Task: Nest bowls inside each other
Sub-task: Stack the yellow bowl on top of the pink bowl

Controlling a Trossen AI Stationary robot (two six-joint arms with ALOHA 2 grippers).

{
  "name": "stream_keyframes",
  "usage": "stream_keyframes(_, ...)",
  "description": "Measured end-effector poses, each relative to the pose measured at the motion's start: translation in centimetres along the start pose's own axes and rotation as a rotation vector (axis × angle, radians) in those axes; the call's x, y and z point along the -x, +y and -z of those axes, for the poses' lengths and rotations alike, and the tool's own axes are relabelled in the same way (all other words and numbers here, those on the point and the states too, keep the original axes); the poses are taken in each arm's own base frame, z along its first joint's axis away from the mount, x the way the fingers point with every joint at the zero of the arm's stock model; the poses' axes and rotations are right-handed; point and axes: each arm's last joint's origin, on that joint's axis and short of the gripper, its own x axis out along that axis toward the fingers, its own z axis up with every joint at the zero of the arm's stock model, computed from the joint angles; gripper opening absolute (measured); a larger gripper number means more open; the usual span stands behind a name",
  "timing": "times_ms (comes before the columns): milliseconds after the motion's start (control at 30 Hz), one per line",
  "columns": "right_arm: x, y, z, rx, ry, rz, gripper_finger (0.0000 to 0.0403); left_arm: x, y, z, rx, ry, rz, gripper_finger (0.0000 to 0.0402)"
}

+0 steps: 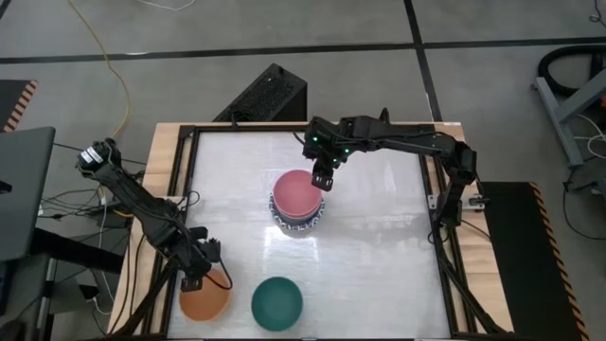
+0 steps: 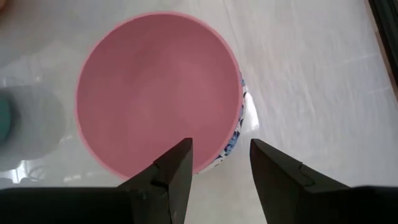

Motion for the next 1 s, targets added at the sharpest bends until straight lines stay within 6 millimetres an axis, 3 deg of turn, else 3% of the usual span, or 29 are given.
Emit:
stream_keyframes(133,0.0,0.4,0.0,0.009,0.002,-0.007,0.0179,0.0,0.0,0.0,0.019,0.001,0.003,0.0025)
stream_keyframes(200,-0.1,0.6,0.0,0.013,0.003,-0.009,0.0179,0.0,0.0,0.0,0.035,0.001,0.002,0.0008)
stream_keyframes(1000,-0.1,0.6,0.1,-0.031,-0.002,0.143,0.0179,0.3,1.2,-0.6,0.206,-0.347,-0.285,0.0000)
